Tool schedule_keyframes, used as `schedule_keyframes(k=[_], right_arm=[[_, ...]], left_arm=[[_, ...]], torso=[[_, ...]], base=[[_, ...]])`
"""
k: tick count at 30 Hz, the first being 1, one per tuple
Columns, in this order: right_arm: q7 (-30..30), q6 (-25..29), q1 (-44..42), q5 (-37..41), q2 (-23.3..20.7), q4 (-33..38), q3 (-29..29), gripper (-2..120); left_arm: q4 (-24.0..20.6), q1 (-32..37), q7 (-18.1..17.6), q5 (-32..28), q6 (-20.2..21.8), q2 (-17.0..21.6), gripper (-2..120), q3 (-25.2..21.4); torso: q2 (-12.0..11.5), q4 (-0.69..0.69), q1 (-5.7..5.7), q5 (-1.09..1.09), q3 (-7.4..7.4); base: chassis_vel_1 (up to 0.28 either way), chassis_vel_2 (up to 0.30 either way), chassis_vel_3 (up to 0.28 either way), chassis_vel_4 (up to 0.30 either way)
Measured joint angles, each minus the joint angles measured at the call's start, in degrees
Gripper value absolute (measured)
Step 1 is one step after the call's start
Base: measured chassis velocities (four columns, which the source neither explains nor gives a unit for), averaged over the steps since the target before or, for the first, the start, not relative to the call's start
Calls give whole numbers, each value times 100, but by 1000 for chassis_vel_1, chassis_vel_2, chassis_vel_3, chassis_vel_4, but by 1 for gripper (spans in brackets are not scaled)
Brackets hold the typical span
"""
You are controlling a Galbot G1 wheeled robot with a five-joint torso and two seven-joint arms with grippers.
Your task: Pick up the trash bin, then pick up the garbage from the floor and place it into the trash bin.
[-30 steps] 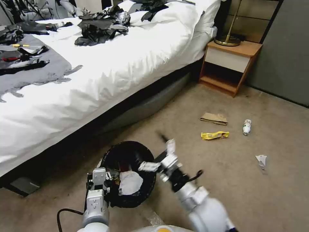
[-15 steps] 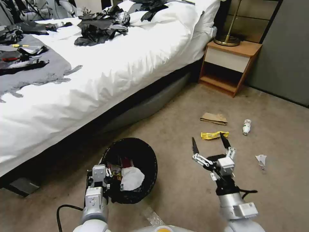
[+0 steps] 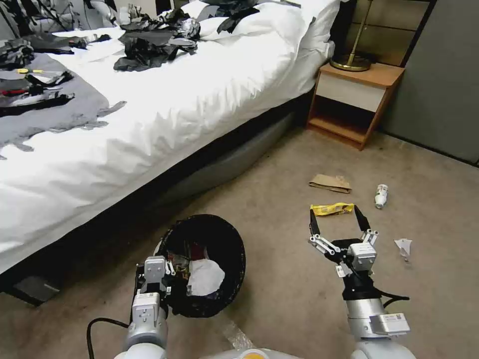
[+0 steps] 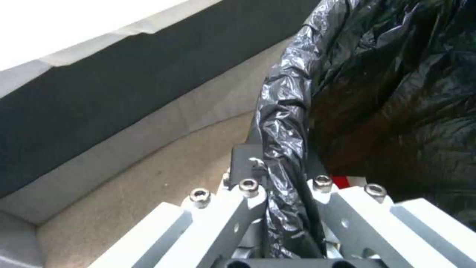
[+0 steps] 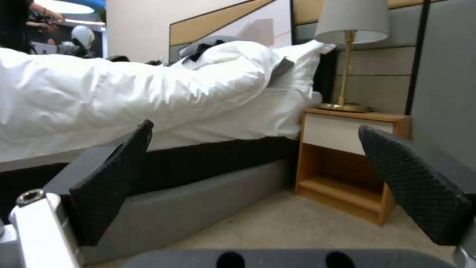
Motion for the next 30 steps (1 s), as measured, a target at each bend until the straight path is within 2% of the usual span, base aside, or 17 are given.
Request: schedule_keyframes(k=[11,30], right_arm=[[-68,120,93,51,6,6,-12,100],[-119,179,214,29,22,-83,-3,100]], left_arm=[[-2,-27,-27,12,24,-1,1,22],[37,-76,-64,-9,49,-15,1,14]], torso=[[0,-1,0,0,0],[0,-1,0,0,0]], base=[[-68,-63,-57,-64],[-116,-117,-120,-123]])
